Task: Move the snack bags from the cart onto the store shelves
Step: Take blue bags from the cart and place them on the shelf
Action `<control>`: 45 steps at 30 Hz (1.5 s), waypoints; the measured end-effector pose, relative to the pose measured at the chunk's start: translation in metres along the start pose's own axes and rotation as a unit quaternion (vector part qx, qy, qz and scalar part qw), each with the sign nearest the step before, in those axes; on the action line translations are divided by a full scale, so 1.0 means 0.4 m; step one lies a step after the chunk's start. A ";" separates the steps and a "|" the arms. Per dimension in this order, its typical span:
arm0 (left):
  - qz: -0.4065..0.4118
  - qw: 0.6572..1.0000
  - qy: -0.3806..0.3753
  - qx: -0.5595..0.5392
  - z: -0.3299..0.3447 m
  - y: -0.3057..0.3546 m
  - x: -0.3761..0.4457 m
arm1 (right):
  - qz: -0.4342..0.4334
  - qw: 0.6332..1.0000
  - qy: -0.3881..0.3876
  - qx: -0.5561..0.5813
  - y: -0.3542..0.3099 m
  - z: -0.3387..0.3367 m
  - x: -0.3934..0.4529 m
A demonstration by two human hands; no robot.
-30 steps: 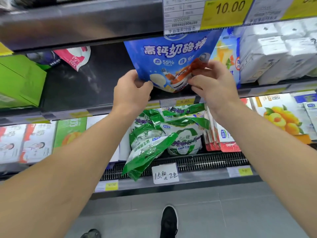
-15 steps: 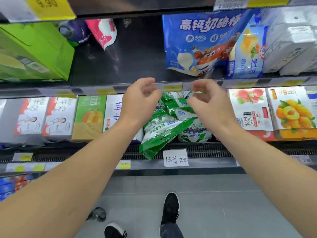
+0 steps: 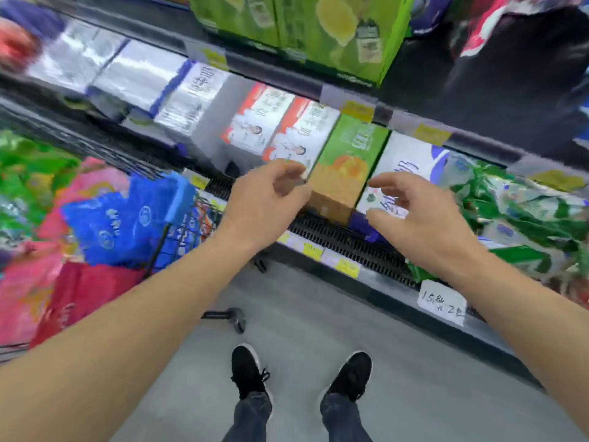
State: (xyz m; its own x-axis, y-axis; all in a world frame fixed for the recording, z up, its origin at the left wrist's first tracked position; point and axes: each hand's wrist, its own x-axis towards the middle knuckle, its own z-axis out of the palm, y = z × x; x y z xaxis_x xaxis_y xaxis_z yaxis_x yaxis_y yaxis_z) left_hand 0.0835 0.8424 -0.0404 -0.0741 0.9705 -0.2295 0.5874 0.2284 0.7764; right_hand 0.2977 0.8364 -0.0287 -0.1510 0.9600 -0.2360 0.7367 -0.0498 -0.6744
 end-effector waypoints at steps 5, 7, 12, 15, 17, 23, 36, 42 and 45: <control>-0.036 0.996 0.073 -0.036 -0.229 -0.145 -0.054 | -0.097 0.994 -0.047 -0.027 -0.253 0.158 0.049; -0.055 0.991 0.108 -0.062 -0.333 -0.225 -0.089 | -0.145 0.986 -0.078 -0.038 -0.365 0.247 0.066; -0.093 0.979 0.163 -0.077 -0.503 -0.386 -0.166 | -0.242 0.959 -0.128 -0.078 -0.556 0.412 0.087; -0.130 0.970 0.192 -0.072 -0.598 -0.501 -0.219 | -0.285 0.938 -0.167 -0.108 -0.660 0.530 0.107; -0.156 0.963 0.204 -0.076 -0.638 -0.568 -0.246 | -0.288 0.931 -0.188 -0.125 -0.701 0.602 0.124; -0.202 0.945 0.229 -0.119 -0.670 -0.730 -0.284 | -0.284 0.911 -0.221 -0.199 -0.765 0.807 0.190; -0.192 0.951 0.197 -0.141 -0.641 -0.802 -0.260 | -0.315 0.894 -0.131 -0.289 -0.727 0.953 0.261; -0.177 0.927 0.211 -0.254 -0.639 -0.799 -0.236 | -0.243 0.960 -0.117 -0.072 -0.749 0.835 0.264; -0.164 0.892 0.197 -0.372 -0.646 -0.787 -0.227 | -0.196 0.966 -0.137 0.096 -0.758 0.787 0.258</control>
State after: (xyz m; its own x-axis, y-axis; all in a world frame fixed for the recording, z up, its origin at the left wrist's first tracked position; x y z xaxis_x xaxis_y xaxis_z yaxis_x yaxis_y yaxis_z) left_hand -0.3029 0.7022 -0.1121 -0.5079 0.7601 -0.4053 -0.2041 0.3509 0.9139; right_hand -0.1488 0.8638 -0.0686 -0.5819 0.8078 -0.0940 0.4560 0.2284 -0.8602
